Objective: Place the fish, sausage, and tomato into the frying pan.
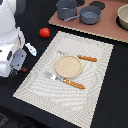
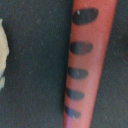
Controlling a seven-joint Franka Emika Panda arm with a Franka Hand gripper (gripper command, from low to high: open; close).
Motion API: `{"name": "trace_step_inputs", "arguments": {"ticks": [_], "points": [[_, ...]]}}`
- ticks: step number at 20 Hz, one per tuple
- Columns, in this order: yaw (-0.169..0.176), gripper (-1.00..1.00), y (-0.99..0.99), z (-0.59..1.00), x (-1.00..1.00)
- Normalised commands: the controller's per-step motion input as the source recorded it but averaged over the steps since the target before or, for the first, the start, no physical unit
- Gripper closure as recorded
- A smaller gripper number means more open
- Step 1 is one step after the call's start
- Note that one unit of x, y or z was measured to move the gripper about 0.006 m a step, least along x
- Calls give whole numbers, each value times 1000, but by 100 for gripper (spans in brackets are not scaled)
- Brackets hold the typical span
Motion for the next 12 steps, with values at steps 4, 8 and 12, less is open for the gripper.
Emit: {"name": "trace_step_inputs", "arguments": {"ticks": [4, 8, 12], "points": [[21, 100, -15, -194, -26], [13, 100, -39, -31, -31], [12, 100, -27, -85, -29]]}}
